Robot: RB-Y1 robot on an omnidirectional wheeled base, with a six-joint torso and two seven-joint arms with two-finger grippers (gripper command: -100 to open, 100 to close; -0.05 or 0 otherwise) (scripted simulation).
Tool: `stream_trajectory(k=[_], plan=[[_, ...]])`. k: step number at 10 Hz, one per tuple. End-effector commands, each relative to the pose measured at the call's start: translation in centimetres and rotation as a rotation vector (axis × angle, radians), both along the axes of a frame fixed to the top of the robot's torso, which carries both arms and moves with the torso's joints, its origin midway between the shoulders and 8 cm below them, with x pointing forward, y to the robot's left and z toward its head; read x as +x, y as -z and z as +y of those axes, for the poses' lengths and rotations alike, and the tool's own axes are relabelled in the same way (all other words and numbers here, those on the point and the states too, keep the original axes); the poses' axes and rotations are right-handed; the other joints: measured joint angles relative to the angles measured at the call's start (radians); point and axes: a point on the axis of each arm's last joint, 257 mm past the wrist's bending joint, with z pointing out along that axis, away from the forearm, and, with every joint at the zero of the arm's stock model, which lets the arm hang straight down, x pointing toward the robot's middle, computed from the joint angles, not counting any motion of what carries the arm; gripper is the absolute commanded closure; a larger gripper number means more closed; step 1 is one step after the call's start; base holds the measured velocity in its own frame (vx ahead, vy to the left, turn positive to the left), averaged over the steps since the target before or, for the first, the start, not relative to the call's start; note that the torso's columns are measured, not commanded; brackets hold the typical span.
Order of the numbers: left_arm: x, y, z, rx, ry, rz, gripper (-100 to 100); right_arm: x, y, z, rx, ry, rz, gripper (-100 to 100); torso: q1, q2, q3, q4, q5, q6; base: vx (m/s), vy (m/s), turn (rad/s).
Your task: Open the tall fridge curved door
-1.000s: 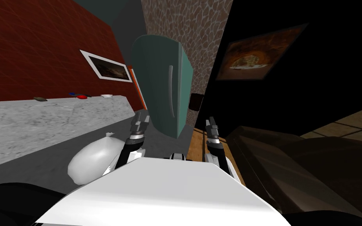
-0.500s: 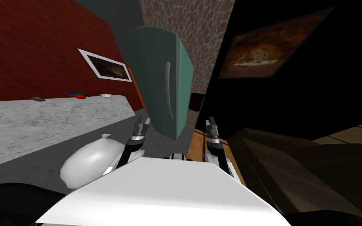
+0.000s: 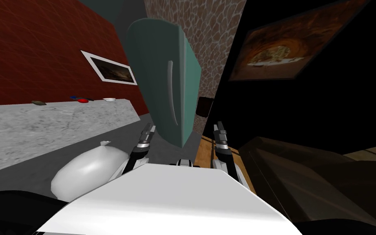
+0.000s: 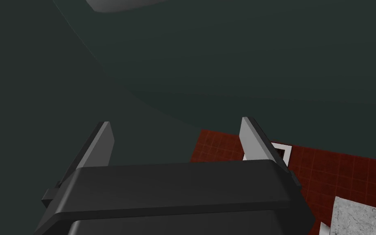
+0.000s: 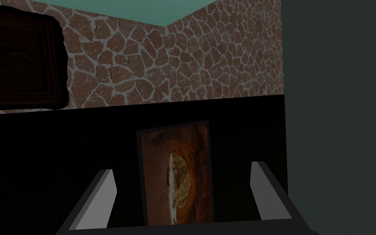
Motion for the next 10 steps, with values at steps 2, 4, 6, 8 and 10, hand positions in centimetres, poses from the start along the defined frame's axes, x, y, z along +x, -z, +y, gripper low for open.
stream_trajectory(k=[2, 4, 6, 8, 10], plan=[[0.5, 3.3, 1.4, 0.071, -0.048, 0.046, -100, 0.0, 0.0, 0.0, 0.0, 0.0, 0.0, 0, 0.001, 0.0, 0.0, 0.0, 0.0, 0.0, 0.132, -0.081, 0.056], [0.6, 4.8, 2.0, 0.088, -0.064, 0.068, -100, 0.0, 0.0, 0.0, 0.0, 0.0, 0.0, 0, 0.001, 0.001, 0.001, 0.0, 0.0, 0.0, 0.109, -0.068, 0.019], [0.7, 5.8, 2.5, 0.108, -0.079, 0.084, -100, 0.0, 0.0, 0.0, 0.0, 0.0, 0.0, 0, 0.0, -0.001, 0.0, 0.0, 0.0, 0.0, 0.123, -0.055, 0.038], [0.6, 6.9, 3.0, 0.126, -0.094, 0.1, -100, 0.0, 0.0, 0.0, 0.0, 0.0, 0.0, 0, 0.001, 0.0, 0.0, 0.0, 0.0, 0.0, 0.09, -0.051, 0.025], [0.5, 8.4, 3.8, 0.164, -0.121, 0.116, -100, 0.0, 0.0, 0.0, 0.0, 0.0, 0.0, 0, -0.001, 0.001, 0.001, 0.0, 0.0, 0.0, 0.099, -0.082, 0.046]])
